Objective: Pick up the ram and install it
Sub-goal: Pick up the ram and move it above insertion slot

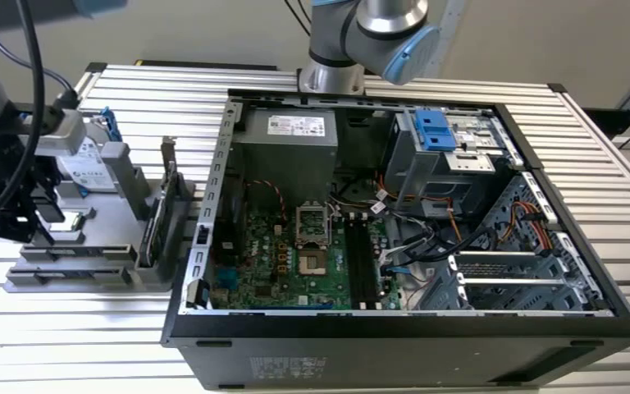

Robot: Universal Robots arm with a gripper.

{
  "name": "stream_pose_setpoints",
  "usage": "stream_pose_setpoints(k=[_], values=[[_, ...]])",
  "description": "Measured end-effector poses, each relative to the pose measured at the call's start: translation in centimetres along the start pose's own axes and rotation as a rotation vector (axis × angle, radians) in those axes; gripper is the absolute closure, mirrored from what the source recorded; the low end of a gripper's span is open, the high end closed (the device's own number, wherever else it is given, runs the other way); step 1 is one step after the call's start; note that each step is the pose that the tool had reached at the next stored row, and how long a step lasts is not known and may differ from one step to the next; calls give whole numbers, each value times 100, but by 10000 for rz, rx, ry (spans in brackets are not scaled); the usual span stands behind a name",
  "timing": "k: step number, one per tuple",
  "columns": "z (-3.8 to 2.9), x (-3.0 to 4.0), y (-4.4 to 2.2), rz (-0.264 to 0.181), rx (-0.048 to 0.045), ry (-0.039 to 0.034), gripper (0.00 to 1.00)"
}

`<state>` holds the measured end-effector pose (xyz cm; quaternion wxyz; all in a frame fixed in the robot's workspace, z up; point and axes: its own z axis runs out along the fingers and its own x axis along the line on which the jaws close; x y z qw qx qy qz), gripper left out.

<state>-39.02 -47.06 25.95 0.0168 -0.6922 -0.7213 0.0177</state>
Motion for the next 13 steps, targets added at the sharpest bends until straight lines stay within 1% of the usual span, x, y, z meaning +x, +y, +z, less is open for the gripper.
stream_pose_setpoints(k=[13], values=[[93,-2,4,0,118,5,0]])
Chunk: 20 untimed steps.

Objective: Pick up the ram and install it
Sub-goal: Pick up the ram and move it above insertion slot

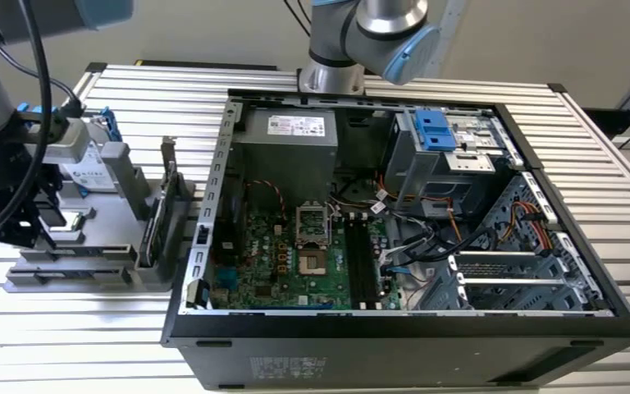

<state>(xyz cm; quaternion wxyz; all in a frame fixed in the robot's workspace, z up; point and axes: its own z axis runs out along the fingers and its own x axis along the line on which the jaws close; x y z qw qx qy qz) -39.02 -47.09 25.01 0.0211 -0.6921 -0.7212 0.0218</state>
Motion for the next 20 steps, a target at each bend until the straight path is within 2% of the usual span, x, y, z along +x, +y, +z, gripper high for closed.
stream_pose_setpoints(k=[7,8,10,13,14,20], values=[[61,-9,1,-1,10,0,0],[63,-10,0,-7,-11,-2,0],[65,-10,-3,-35,-188,-12,0],[67,-10,-5,-133,-581,-31,0],[70,-10,-7,-157,-636,-35,0],[96,-29,-12,-361,-644,-45,0]])
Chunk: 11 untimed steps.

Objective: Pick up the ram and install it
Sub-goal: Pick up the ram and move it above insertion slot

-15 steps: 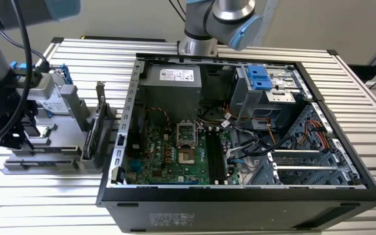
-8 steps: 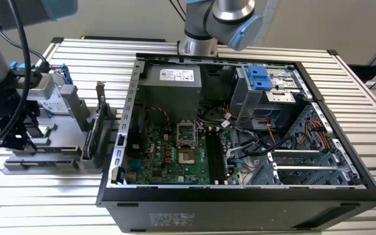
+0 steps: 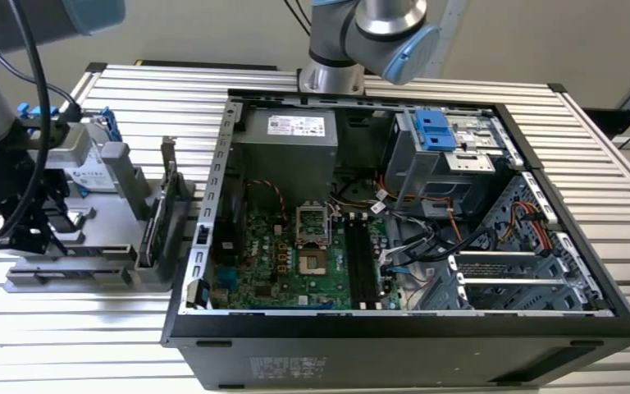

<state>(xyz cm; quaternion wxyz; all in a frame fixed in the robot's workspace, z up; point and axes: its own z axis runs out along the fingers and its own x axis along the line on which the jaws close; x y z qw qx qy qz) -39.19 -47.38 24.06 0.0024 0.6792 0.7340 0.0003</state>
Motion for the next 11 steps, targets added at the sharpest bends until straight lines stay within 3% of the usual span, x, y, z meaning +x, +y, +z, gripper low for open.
stream_pose_setpoints(k=[11], values=[[53,-59,-5,-524,-2,3,0]])
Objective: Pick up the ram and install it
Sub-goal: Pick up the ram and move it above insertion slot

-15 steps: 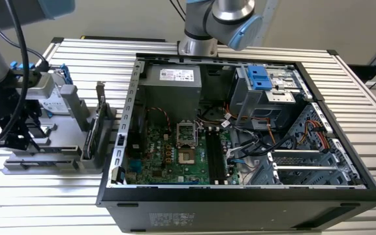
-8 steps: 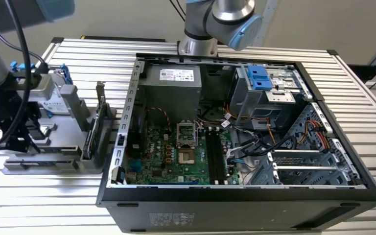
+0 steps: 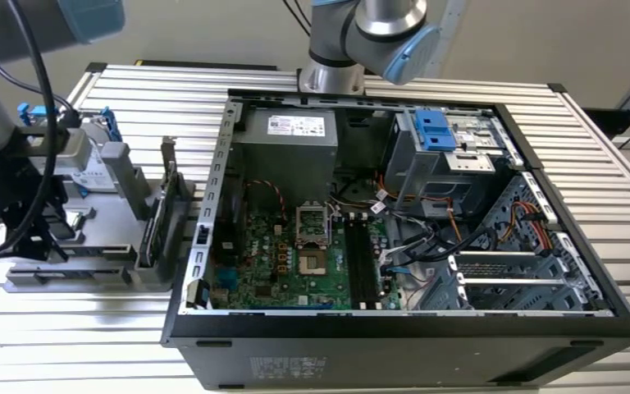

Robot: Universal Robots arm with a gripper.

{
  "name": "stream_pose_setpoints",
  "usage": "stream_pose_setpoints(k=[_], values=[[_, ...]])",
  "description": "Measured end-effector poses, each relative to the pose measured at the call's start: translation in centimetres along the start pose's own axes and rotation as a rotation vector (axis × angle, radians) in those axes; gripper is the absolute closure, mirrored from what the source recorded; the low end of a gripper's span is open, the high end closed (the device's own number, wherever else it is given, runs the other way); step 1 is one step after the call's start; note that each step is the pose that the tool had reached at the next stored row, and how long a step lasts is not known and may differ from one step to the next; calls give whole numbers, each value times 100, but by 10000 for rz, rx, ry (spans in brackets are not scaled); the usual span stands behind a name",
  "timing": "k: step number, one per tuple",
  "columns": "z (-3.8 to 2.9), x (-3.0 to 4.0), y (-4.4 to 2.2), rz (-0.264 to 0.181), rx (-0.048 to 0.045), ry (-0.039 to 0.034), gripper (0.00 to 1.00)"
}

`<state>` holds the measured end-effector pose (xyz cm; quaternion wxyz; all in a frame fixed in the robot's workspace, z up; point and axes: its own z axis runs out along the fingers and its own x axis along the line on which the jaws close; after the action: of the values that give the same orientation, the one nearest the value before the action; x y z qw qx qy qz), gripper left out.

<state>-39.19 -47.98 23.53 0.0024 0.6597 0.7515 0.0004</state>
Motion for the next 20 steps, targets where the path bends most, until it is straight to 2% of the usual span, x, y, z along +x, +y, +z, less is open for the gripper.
stream_pose_setpoints(k=[5,8,13,20], values=[[24,-12,-1,-128,2,-1,0],[40,-42,-5,-102,2,0,0],[71,-90,-11,193,3,-2,0],[118,-97,-12,577,4,-3,0]])
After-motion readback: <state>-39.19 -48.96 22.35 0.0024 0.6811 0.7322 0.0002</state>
